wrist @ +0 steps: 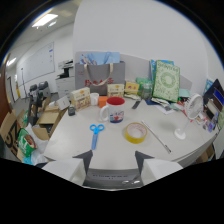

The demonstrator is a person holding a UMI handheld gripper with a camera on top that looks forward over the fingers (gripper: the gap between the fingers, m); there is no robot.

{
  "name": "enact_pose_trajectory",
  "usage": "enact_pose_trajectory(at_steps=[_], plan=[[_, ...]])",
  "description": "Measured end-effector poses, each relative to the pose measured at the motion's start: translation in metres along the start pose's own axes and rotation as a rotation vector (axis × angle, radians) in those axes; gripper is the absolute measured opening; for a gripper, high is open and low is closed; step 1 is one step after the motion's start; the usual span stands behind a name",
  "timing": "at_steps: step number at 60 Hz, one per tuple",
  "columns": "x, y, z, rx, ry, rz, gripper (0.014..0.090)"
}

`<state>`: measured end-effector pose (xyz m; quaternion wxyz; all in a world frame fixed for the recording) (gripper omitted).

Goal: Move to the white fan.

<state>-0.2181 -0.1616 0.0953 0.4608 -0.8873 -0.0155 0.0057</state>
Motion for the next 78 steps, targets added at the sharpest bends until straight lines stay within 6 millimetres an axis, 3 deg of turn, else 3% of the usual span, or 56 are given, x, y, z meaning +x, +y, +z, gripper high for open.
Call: enact_pose_trajectory(at_steps=[8, 18, 35, 44, 53, 63, 78], plan=[[0.012, 0.006, -0.006, 0.006, -0.006, 0.003, 0.0845], [0.048, 0.029, -0.018, -0.019, 0.019, 0.008, 0.0843], [0.155, 0.079, -0.046, -0.085, 0.102, 0.026, 0.0842], [0.217, 0.086, -0.049, -0.087, 0.133, 0.023, 0.0845], [0.266, 0.076, -0.035, -0.073, 0.123, 0.025, 0.0844], [0.302, 0.057, -0.003, -0.057, 0.089, 0.008, 0.0845], [0.326, 0.022, 0.061, -0.035, 0.054, -0.010, 0.0842]])
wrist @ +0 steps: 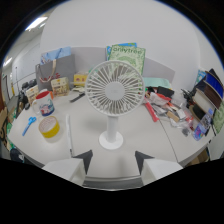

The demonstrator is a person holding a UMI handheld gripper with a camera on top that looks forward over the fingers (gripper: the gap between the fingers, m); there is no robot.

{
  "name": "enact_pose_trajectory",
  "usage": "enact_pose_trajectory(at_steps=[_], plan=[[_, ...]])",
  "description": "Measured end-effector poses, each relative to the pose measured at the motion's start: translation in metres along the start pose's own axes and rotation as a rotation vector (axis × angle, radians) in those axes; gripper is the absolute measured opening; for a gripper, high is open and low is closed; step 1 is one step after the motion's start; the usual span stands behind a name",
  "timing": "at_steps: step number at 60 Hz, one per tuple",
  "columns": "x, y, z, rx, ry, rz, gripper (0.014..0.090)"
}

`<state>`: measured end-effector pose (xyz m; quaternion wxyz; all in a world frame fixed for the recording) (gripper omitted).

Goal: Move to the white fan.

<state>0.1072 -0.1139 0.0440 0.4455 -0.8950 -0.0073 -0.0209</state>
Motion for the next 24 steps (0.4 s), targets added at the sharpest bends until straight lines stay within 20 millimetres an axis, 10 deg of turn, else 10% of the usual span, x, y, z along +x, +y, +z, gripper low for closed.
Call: enact_pose_trajectory(at_steps=[24], plan=[[0.001, -0.017, 0.026, 0.001, -0.038, 0.001, 0.0844]])
